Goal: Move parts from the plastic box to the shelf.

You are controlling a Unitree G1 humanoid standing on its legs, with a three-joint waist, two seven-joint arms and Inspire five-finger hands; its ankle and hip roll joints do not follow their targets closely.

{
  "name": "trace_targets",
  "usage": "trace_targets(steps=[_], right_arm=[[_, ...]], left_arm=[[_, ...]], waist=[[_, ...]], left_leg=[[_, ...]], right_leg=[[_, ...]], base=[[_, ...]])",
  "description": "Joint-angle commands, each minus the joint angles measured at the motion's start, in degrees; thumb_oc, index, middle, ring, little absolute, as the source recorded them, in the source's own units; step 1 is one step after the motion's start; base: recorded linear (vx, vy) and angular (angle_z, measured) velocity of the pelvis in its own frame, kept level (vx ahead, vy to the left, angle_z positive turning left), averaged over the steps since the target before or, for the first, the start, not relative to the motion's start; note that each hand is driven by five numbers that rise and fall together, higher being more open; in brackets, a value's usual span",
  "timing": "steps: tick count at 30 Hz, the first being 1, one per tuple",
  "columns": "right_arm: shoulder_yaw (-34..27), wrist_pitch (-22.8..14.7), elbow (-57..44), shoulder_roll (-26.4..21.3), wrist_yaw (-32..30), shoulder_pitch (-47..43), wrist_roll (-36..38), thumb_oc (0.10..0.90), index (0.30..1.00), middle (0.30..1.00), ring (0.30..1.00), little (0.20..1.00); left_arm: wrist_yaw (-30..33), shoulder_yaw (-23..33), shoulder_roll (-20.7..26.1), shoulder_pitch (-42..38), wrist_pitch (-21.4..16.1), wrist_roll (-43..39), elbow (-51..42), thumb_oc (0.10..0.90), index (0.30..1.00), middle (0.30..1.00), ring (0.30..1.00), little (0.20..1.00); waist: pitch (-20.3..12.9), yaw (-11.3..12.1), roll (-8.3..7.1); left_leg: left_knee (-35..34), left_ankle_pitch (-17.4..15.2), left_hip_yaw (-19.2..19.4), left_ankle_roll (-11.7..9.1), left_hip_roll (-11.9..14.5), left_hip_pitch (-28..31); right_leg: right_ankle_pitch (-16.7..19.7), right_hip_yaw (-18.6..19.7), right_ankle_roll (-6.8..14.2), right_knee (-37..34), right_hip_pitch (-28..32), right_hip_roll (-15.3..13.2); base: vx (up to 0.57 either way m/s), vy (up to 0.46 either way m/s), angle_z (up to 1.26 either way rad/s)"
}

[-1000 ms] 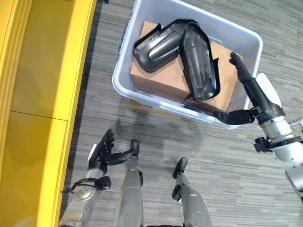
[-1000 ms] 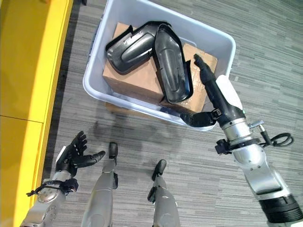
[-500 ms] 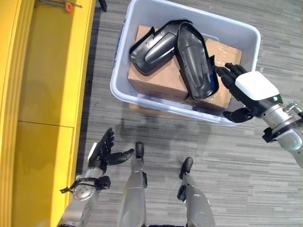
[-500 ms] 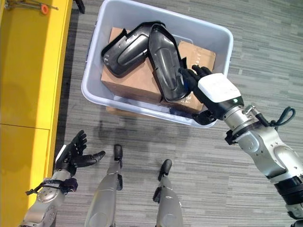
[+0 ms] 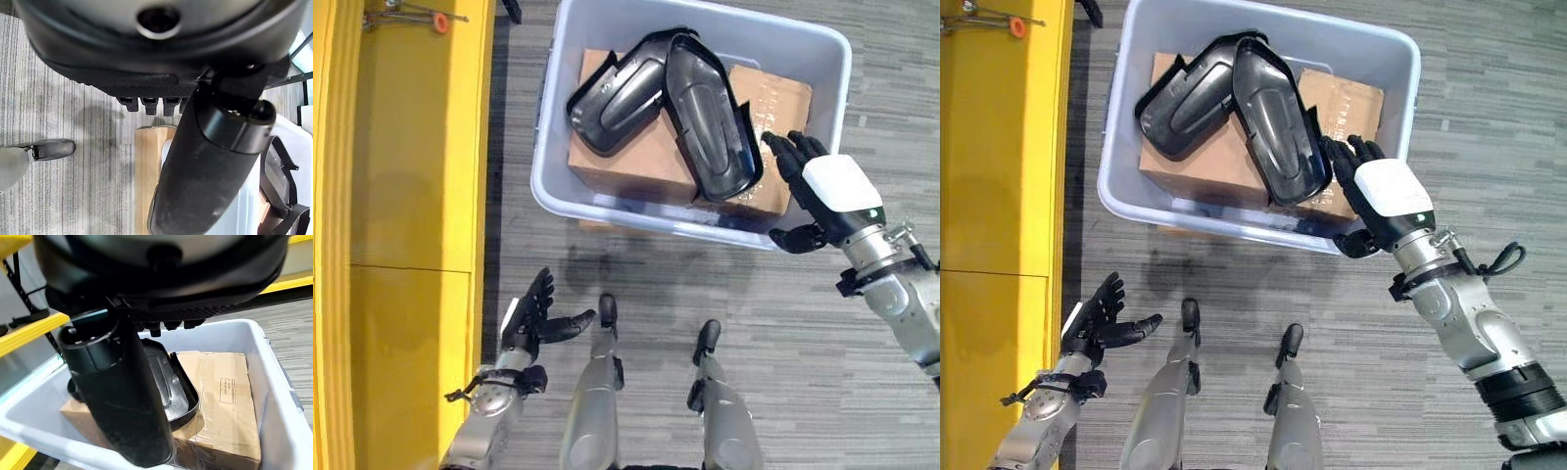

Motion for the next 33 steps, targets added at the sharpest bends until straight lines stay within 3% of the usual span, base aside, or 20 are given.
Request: trace_targets(steps=[1, 13, 33], right_arm=[[-3.61, 0.26, -1.1, -2.68, -7.52, -8.29, -3.01, 0.9, 1.0, 1.0, 1.0, 1.0], [-2.16, 2.27, -0.53, -1.37, -11.07, -12.66, -7.5, 0.9, 1.0, 1.0, 1.0, 1.0], [-0.25, 4.17, -0.78, 0.6, -13.97, -16.84, -9.78, 0.9, 1.0, 1.0, 1.0, 1.0]], left_arm=[[0.94, 0.41, -0.88, 0.65, -4.47, 1.25, -2.34, 0.9, 1.0, 1.0, 1.0, 1.0], [2.49, 0.25, -1.41, 0.06, -5.11, 1.5, -2.6, 0.9, 1.0, 1.0, 1.0, 1.0], [4.9, 0.39, -1.61, 0.07, -5.61, 2.13, -3.3, 0.9, 1.0, 1.0, 1.0, 1.0]], waist=[[-1.44, -0.56, 0.17], [-0.95, -0.38, 1.47], [-0.95, 0.36, 1.25]], left_leg=[[0.16, -1.76, -2.52, -2.04, 3.66, 0.95], [0.31, -1.89, -2.06, -1.75, 2.7, -1.45], [1.32, -2.37, -2.17, -1.17, 1.99, -6.3]], right_leg=[[-7.11, -2.99, 0.77, 6.83, 0.77, -1.25], [-6.91, -2.99, 0.84, 7.63, -1.83, -2.2], [-7.12, -2.8, 0.76, 9.39, -6.7, -2.53]], base=[[0.0, 0.006, -0.05], [0.0, 0.001, -0.01], [0.0, 0.001, 0.0]])
